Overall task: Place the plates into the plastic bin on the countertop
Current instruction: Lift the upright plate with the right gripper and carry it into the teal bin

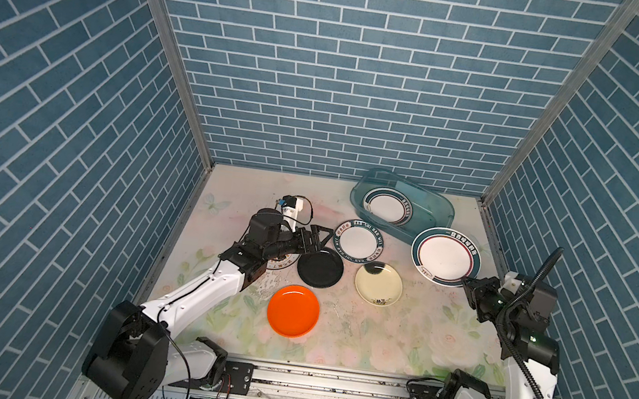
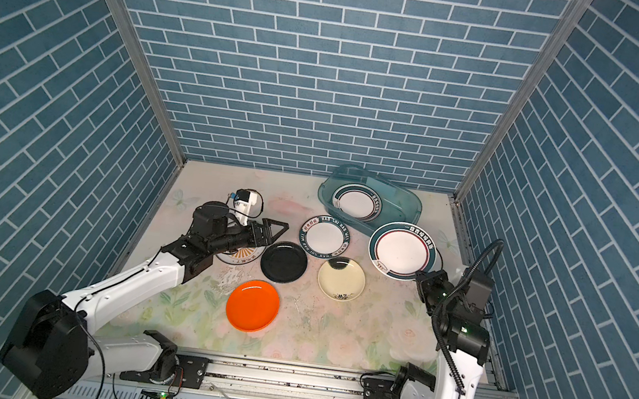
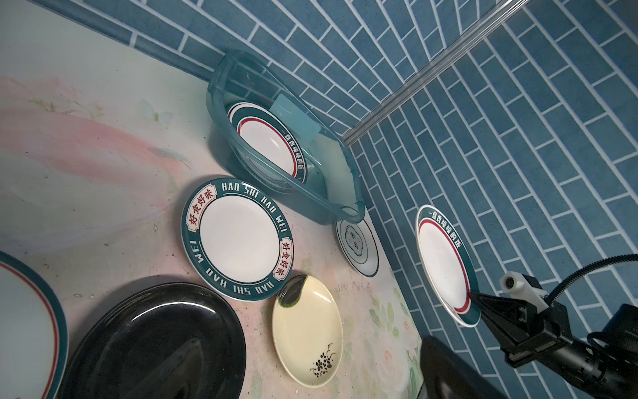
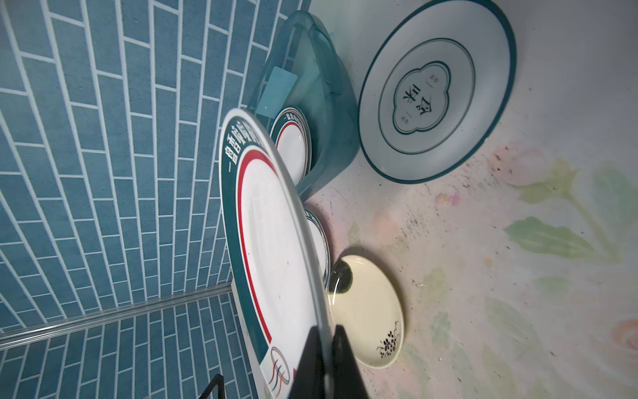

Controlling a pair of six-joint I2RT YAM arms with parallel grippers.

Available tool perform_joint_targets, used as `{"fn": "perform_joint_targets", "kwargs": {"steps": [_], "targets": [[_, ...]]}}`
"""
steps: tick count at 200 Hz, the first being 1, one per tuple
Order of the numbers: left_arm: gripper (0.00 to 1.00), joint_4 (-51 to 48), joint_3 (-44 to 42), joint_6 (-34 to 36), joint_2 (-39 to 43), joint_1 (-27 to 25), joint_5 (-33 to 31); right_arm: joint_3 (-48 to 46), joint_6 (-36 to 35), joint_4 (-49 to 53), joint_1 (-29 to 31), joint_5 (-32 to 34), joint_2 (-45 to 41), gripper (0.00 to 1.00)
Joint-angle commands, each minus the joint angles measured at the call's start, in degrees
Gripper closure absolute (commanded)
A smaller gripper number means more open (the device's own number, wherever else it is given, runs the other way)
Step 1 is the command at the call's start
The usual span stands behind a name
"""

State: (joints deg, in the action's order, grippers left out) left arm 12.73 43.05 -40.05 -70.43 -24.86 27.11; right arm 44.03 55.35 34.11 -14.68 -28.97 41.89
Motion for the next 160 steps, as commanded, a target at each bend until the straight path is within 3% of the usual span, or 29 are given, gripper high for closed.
{"fn": "perform_joint_targets", "kwargs": {"steps": [1,66,160], "targets": [[0.00,1.62,0.66,0.27,0.01,0.27,0.60,3.55,-2.03,-5.67,2.49,1.10,4.10,1.00],[0.00,-0.18,0.95,1.96,1.48,0.26,-1.05,12.64,-4.11,-12.98,11.45,4.59,21.43,1.00],[0.00,-4.14,-0.99,3.00,4.92,0.25,-4.28,30.53,-5.64,-19.58,18.93,10.16,48.96,1.00]]}}
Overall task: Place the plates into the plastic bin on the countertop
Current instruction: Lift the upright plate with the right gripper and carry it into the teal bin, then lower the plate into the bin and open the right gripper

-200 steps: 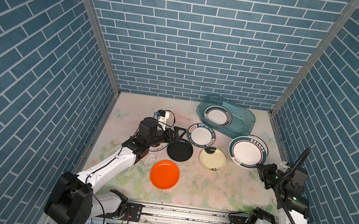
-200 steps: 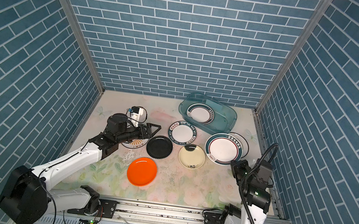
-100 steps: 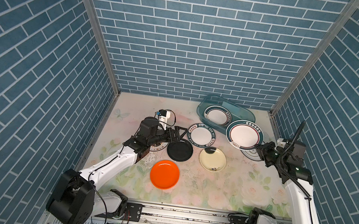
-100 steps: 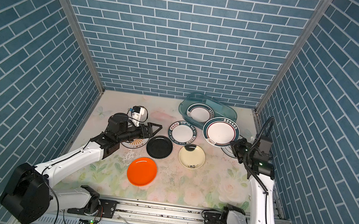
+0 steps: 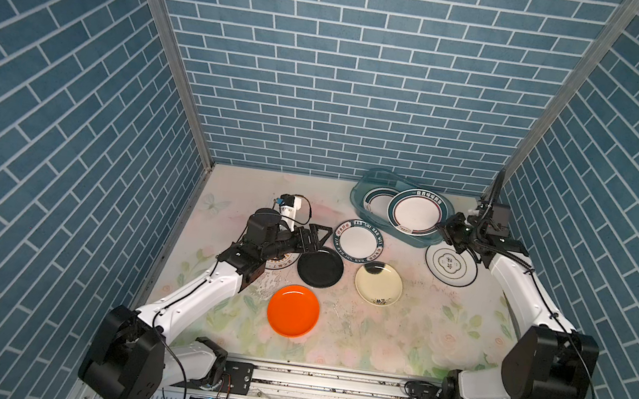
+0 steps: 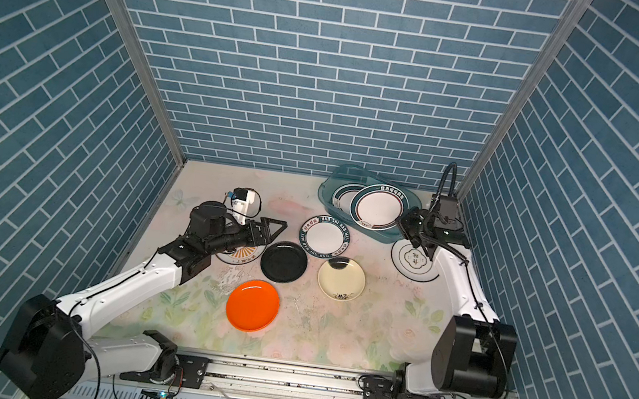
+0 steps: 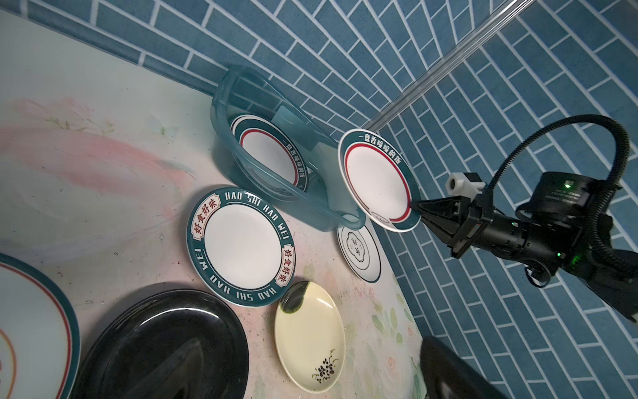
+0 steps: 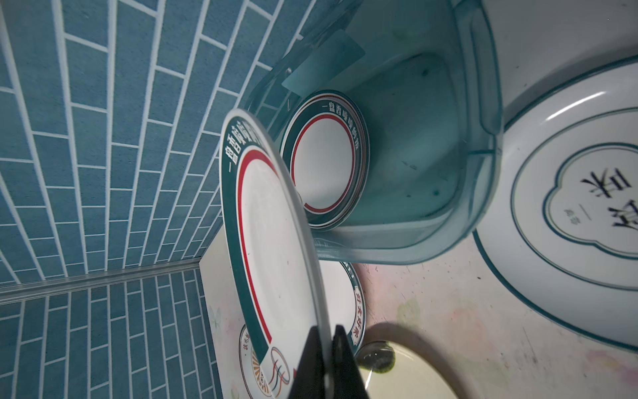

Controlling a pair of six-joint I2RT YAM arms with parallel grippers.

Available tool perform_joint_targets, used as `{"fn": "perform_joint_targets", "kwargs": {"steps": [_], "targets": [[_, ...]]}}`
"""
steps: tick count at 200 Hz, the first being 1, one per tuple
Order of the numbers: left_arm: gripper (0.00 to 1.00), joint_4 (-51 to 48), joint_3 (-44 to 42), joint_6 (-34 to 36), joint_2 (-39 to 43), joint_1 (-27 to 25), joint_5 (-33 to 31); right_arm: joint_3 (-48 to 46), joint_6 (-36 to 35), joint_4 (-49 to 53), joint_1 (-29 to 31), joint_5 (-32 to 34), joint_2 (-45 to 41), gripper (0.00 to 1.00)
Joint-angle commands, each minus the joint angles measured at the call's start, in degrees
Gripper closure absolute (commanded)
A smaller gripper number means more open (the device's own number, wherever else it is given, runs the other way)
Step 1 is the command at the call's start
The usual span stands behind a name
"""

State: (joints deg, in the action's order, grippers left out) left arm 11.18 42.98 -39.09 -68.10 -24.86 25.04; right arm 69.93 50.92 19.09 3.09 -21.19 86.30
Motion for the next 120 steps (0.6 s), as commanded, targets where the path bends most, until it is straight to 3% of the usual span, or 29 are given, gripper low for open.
{"fn": "perform_joint_targets", "kwargs": {"steps": [1,52,120], "targets": [[0.00,-2.80,-0.90,2.11,2.64,0.30,-2.28,4.83,-1.23,-4.62,1.19,2.43,4.91,1.00],[0.00,-11.25,1.10,7.97,5.90,0.32,-7.90,17.24,-2.39,-4.47,3.22,4.52,19.83,1.00],[0.01,-13.09,2.44,10.40,4.47,0.28,-9.10,29.97,-2.57,1.26,5.51,5.87,32.16,1.00]]}}
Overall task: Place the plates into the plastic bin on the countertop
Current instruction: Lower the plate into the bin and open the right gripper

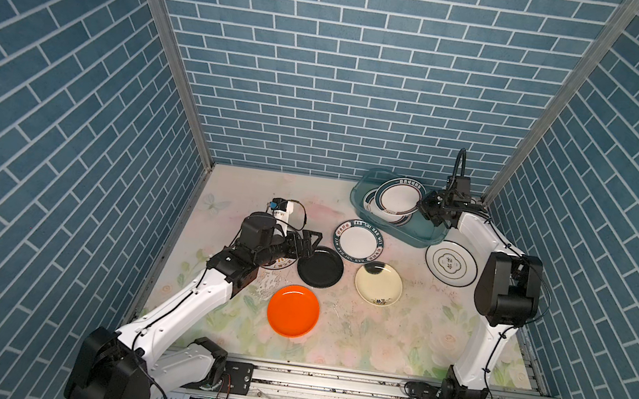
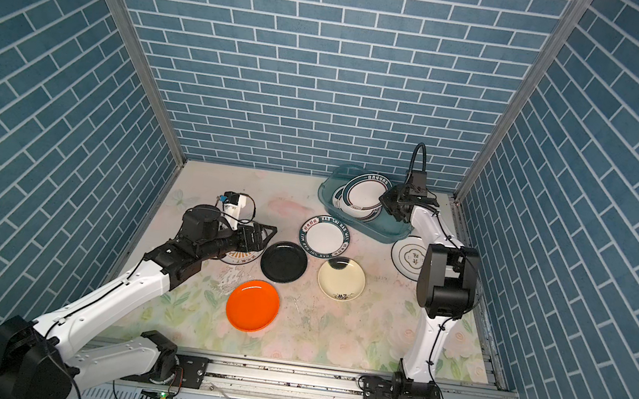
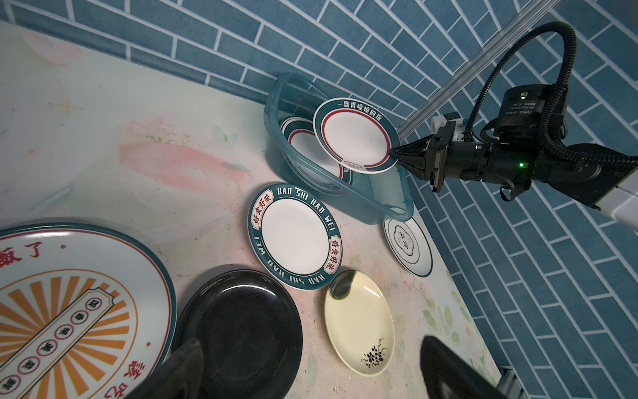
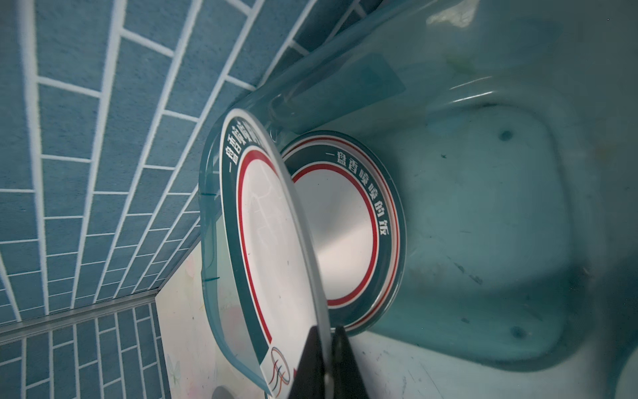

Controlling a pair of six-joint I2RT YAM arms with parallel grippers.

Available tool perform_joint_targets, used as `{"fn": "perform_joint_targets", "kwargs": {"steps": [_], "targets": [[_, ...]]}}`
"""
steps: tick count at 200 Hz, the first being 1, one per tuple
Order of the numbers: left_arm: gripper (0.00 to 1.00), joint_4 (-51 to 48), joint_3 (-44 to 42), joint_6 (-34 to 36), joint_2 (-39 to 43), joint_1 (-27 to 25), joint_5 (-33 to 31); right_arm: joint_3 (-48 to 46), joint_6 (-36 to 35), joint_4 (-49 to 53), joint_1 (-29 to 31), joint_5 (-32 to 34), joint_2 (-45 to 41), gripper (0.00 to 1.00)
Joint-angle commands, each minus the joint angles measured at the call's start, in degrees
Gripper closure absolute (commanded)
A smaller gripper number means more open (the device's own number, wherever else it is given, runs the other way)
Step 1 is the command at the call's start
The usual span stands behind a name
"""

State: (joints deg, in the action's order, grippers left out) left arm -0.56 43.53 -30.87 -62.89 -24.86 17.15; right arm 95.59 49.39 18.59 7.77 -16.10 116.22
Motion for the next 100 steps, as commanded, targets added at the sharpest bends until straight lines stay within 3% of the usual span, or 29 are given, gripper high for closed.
{"fn": "perform_joint_targets", "kwargs": {"steps": [1,100], "targets": [[0.01,-1.37,1.95,2.15,-0.78,0.31,-1.23,4.45,-1.04,1.96,0.88,0.79,2.38,1.00],[0.00,-1.82,2.91,3.12,-2.28,0.35,-1.39,7.46,-0.77,5.61,2.78,-1.17,7.96,1.00]]}}
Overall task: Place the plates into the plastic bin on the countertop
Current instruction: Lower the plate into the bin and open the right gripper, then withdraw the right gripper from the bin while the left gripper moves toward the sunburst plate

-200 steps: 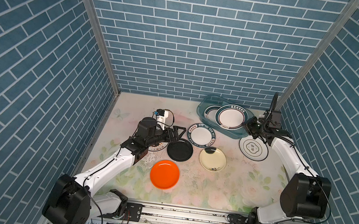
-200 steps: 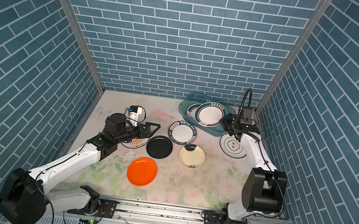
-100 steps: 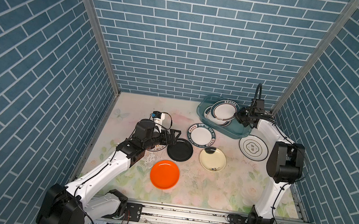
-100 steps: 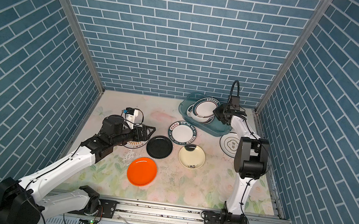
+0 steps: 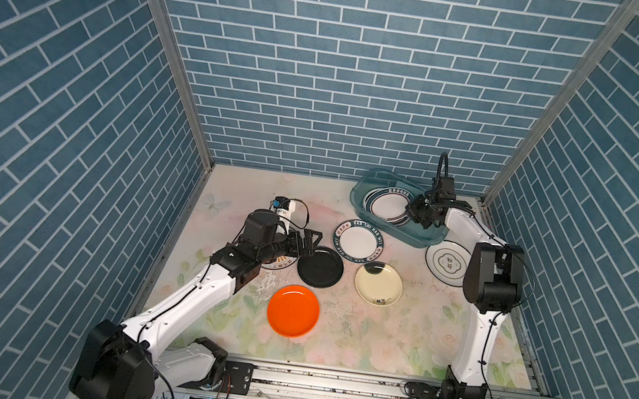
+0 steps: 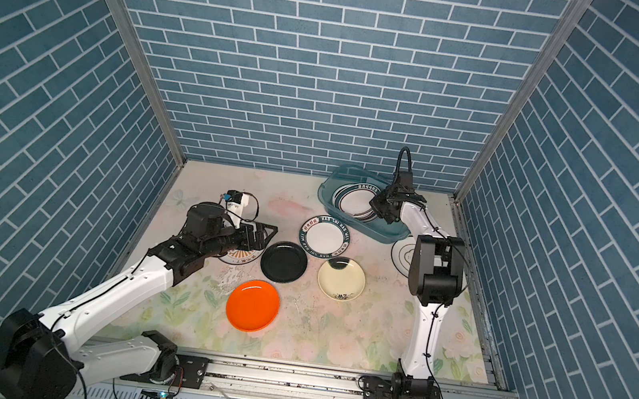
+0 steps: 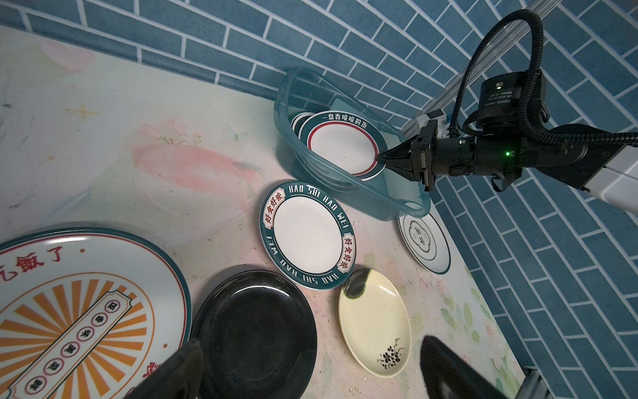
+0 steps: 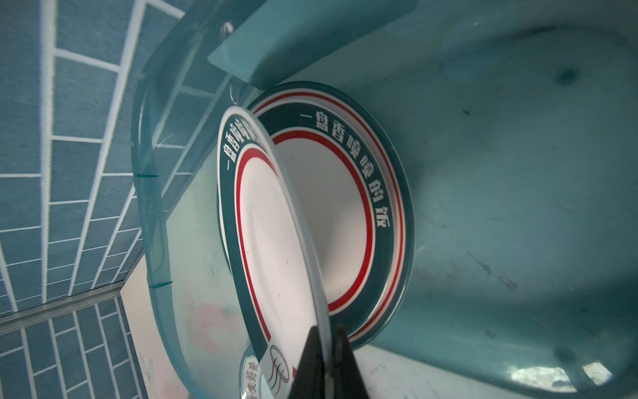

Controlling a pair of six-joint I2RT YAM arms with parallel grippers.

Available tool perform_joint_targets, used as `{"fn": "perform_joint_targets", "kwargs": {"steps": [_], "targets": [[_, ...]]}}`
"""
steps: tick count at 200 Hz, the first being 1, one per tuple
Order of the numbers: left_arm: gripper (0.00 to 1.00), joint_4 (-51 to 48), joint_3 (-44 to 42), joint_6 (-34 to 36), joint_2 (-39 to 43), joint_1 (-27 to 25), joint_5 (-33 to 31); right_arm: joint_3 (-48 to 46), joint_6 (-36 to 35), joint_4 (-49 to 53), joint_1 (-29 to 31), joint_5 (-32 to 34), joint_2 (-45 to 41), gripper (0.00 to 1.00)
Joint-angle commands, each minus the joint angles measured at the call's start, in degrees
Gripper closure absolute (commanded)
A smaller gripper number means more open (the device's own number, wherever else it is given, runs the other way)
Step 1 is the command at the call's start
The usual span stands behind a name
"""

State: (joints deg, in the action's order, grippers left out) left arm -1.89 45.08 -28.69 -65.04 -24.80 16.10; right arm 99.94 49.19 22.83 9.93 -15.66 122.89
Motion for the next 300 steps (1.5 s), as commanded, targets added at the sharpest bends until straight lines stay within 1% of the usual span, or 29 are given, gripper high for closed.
{"fn": "perform_joint_targets", "kwargs": {"steps": [1,20,32,56,75,101,109,131,155,176,191,211,238,246,268,300], "targets": [[0.00,-0.48,1.34,0.93,-0.16,0.33,-0.31,3.22,-0.58,1.44,0.61,-1.63,1.34,1.00],[0.00,-0.64,1.34,0.87,-0.02,0.31,-0.37,4.71,-1.01,3.24,0.61,-1.99,2.09,1.00],[0.00,-0.66,1.36,0.85,0.19,0.28,-0.30,5.29,-1.58,4.12,0.70,-2.15,2.25,0.84],[0.00,-0.66,1.24,0.87,0.59,0.31,-0.45,5.48,-1.89,5.17,0.65,-4.11,2.36,0.60],[0.01,-0.81,1.17,0.57,0.68,0.28,-0.20,5.70,-3.17,7.20,0.71,-4.17,2.27,0.42],[0.00,-0.48,0.88,-0.10,1.14,0.29,0.06,5.77,-5.60,9.87,0.64,-3.32,0.97,0.34],[0.00,-0.61,0.88,-0.22,1.30,0.28,-0.01,5.90,-6.64,10.70,0.62,-3.09,0.31,0.28],[0.00,-3.20,1.88,-0.24,1.53,0.35,-1.03,6.19,-10.17,13.39,0.61,-0.53,-2.75,0.17],[0.00,-4.60,2.04,-0.05,2.43,0.35,-1.55,4.42,-13.28,14.96,0.66,1.24,-7.94,0.13],[0.00,-6.89,2.18,-0.84,3.11,0.29,-3.00,-0.44,-15.36,14.47,0.61,1.47,-14.50,0.11],[0.00,-9.52,3.12,-1.70,2.90,0.28,-3.27,-6.43,-16.04,12.94,0.62,0.95,-20.16,0.11],[0.00,-10.84,3.46,-2.41,2.55,0.34,-1.78,-15.54,-16.27,10.52,0.62,-0.10,-28.52,0.10],[0.01,-12.70,3.05,-2.89,1.97,1.05,-2.58,-27.94,-15.88,6.77,0.55,-2.99,-40.46,0.09],[0.00,-12.83,2.70,-3.90,0.79,2.04,-1.03,-31.03,-15.71,6.00,0.55,-4.12,-43.58,0.08],[0.00,-12.09,1.33,-7.12,-2.45,6.82,5.43,-38.55,-14.73,3.72,0.53,-8.17,-52.22,0.08],[0.01,-5.34,-3.53,-12.93,-3.18,14.72,13.26,-48.29,-12.20,-0.69,0.54,-14.10,-62.03,0.07]]}}
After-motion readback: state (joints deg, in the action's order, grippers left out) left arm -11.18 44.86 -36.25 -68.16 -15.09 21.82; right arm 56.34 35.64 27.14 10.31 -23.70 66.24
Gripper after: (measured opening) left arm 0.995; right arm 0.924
